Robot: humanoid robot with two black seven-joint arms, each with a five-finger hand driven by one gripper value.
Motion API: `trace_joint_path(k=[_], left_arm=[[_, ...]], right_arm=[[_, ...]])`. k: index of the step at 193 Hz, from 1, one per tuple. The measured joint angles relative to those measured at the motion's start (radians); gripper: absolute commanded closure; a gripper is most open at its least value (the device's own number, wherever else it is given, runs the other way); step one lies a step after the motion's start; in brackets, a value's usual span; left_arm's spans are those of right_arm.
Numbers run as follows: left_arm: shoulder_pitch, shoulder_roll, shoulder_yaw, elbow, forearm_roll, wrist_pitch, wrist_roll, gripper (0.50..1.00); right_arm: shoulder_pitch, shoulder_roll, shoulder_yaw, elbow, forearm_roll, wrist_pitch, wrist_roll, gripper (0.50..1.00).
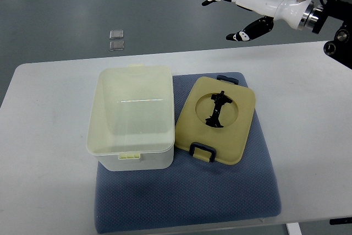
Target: Open white storage box with right hand
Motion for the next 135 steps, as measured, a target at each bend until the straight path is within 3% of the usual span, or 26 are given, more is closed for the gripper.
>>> trace_joint_path(k=[16,38,77,89,135], left_arm=[[0.0,0.0,0.0,0.0,0.0,0.0,0.0,0.5],[0.0,0.0,0.0,0.0,0.0,0.0,0.0,0.5],[0.0,0.0,0.0,0.0,0.0,0.0,0.0,0.5],[0.0,0.0,0.0,0.0,0.0,0.0,0.0,0.5],[0.0,0.0,0.0,0.0,0.0,0.0,0.0,0.5]], right_arm=[[-0.049,0.029,0.089,0.0,0.135,0.057,0.0,0.66],[-0.102,0.053,0.154,-0.001,0.356,0.075,-0.012,0.658],[-0.157,0.085,0.173,-0.001,0.752,0.069,-0.233,0.638],[-0.171,0.093,0.174,-0.001,0.849,0.066,-0.296,0.607],[-0.221,0.137,0.173,-0.027,0.961,0.062,-0.373,0.57]])
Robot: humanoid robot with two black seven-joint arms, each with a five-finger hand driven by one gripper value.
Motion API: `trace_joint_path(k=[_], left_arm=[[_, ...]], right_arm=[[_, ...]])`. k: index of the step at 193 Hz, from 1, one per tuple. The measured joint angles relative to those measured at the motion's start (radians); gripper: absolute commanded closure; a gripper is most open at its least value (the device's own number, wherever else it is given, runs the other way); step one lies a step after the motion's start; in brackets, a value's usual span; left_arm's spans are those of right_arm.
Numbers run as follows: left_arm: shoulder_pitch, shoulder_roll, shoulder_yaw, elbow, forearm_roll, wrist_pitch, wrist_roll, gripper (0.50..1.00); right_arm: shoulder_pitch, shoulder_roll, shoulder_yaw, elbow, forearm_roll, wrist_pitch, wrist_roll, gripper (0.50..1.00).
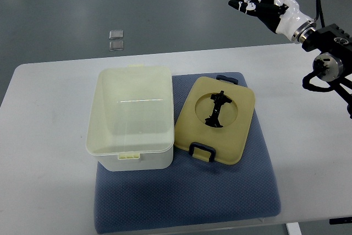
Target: Open white storage box with right hand
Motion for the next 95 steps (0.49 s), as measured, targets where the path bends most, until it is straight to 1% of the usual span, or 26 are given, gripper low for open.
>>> trace_joint_path(k=[39,64,95], left_arm=[[0.0,0.0,0.0,0.0,0.0,0.0,0.0,0.5],[0.0,0.0,0.0,0.0,0.0,0.0,0.0,0.5],[0.0,0.0,0.0,0.0,0.0,0.0,0.0,0.5]], right_arm=[[-0.034,0.023,-0.001,-0.023,0.006,0.01,-0.072,0.57],[-0.042,0.044,0.001,-0.057,0.006,0.009,-0.076,0.57],[-0.042,0.119,0.064,-0.13,0.006,0.01,-0.073,0.57]])
